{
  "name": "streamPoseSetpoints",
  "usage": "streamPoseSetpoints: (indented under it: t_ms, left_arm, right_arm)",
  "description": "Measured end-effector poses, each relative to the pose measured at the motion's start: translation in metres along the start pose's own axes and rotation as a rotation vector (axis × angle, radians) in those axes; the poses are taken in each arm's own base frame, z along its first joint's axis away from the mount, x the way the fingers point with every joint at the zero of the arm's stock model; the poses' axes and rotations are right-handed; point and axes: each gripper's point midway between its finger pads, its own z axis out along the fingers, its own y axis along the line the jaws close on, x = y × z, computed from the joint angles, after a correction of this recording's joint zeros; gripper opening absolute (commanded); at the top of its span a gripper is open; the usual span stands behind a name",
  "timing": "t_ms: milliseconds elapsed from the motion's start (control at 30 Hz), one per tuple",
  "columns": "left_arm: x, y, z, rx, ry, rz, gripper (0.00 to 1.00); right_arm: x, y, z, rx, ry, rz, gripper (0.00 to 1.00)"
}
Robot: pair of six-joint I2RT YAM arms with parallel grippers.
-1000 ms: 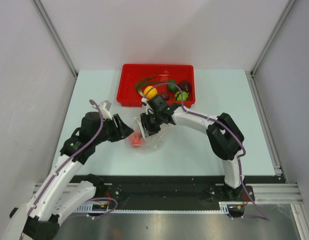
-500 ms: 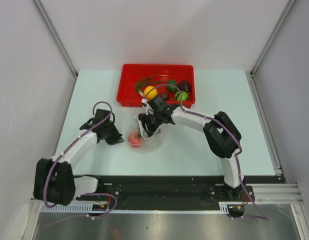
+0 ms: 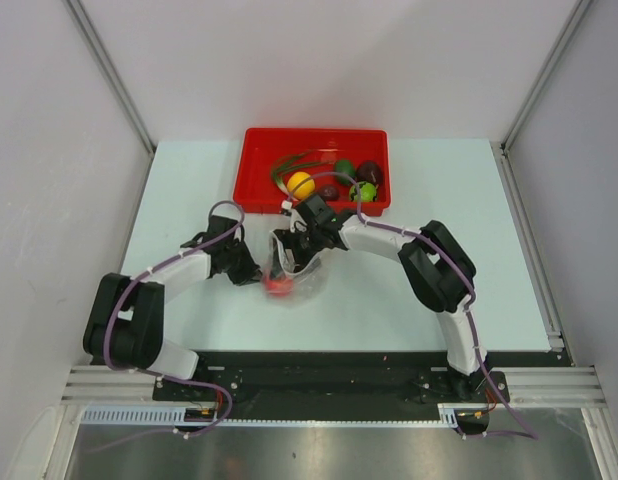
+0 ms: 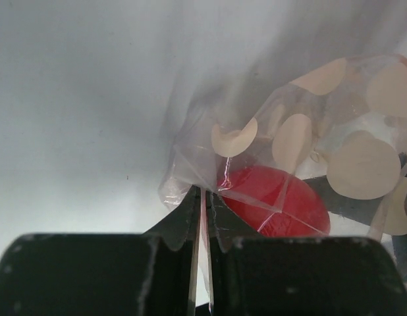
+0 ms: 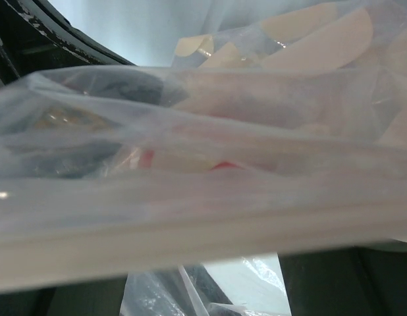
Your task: Open the zip-top bag and remove the fake food
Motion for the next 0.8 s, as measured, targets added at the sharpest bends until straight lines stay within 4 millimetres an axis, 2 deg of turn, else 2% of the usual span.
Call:
streamPoseSetpoints:
  t_ms: [67, 133, 167, 233, 267, 367, 433, 567, 733, 800]
  left_arm:
    - [0.0, -0.001, 0.001, 0.003, -0.002, 0.002, 0.1]
    - [-0.001, -0.001, 0.001, 0.004, -0.004, 0.004, 0.13]
    - [-0.001, -0.001, 0.001, 0.002, -0.003, 0.004, 0.15]
    - [0.0, 0.002, 0.001, -0.011, -0.003, 0.011, 0.2]
    - [0.001, 0.002, 0.0, -0.009, 0.003, 0.01, 0.22]
    - [0.004, 0.001, -0.004, -0.008, 0.002, 0.025, 0.34]
    - [0.003, -0.001, -0.013, -0.004, -0.012, 0.037, 0.44]
    - [0.001, -0.011, -0.042, 0.031, -0.066, 0.072, 0.52]
    - [-0.01, -0.041, -0.089, 0.148, -0.174, 0.146, 0.64]
    - [-0.011, -0.055, -0.108, 0.219, -0.211, 0.173, 0.73]
  right_arm:
    - [0.001, -0.001, 0.001, -0.011, 0.007, 0.004, 0.77]
    - [0.001, -0.001, 0.002, -0.016, 0.011, 0.007, 0.68]
    - [0.001, -0.001, 0.001, -0.017, 0.012, 0.008, 0.53]
    - [0.002, -0.003, 0.001, -0.012, 0.016, 0.01, 0.42]
    - [0.002, -0.004, 0.0, -0.01, 0.017, 0.016, 0.28]
    - [0.0, -0.007, -0.004, -0.001, 0.014, 0.02, 0.14]
    - [-0.001, -0.011, -0.009, 0.02, 0.008, 0.028, 0.11]
    - [-0.006, -0.012, -0.022, 0.053, -0.018, 0.031, 0.08]
    - [-0.016, -0.002, -0.047, 0.088, -0.081, 0.004, 0.08]
    - [-0.019, 0.001, -0.056, 0.111, -0.106, -0.017, 0.07]
